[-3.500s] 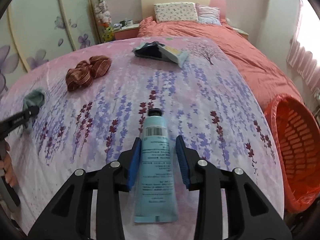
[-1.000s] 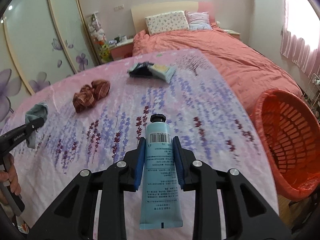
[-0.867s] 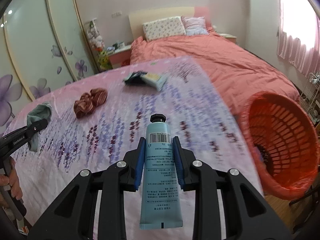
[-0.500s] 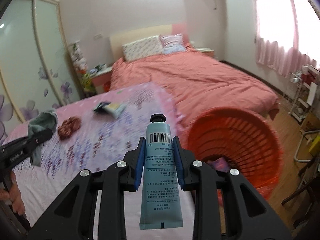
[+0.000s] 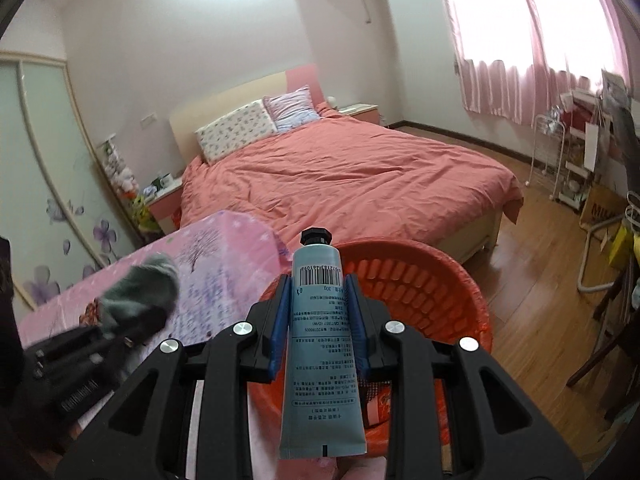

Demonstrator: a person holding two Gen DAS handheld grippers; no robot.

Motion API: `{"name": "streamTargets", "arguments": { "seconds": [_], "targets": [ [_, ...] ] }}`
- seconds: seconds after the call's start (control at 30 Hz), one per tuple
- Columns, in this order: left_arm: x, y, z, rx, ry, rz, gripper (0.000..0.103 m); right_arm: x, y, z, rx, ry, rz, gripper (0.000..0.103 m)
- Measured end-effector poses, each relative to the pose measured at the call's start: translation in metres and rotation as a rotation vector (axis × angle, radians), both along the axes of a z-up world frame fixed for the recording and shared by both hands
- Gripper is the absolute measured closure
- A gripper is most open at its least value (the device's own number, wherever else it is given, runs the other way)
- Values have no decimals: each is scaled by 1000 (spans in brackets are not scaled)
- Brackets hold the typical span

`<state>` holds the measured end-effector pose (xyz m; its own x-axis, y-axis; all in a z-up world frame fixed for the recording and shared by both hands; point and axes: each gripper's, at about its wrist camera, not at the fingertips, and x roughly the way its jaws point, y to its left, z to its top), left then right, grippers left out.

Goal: Collect trash
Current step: 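Carry the green sock and light-blue tube to the orange basket and release both, then grasp the brown plaid scrunchie with the left tool while the right tool reaches the snack packet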

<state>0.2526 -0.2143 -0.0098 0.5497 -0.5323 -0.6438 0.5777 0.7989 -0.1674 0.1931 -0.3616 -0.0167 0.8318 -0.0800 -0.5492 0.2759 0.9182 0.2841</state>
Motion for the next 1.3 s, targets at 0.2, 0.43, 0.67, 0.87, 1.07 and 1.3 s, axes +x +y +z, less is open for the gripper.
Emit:
{"name": "streamTargets", "arguments": {
  "seconds": [0.2, 0.43, 0.67, 0.87, 1.07, 1.3],
  "targets": [
    [17, -38, -28, 53, 19, 0, 64, 18, -21, -18, 17, 26, -20, 69],
    [31, -12, -56, 122, 43, 81, 36, 9, -23, -42, -2, 64, -68, 39],
    [44, 66, -57, 167, 18, 207, 23, 6, 5, -47, -77, 79, -44, 26],
    [72, 168, -57, 247, -30, 441, 23, 7, 40, -49, -131, 96, 14, 22],
    [120, 264, -64, 273, 14, 689, 23, 12, 64, -53, -137, 123, 72, 22],
    [167, 288, -82, 278, 133, 711, 28, 16, 78, -51, -138, 140, 103, 22]
  ]
}}
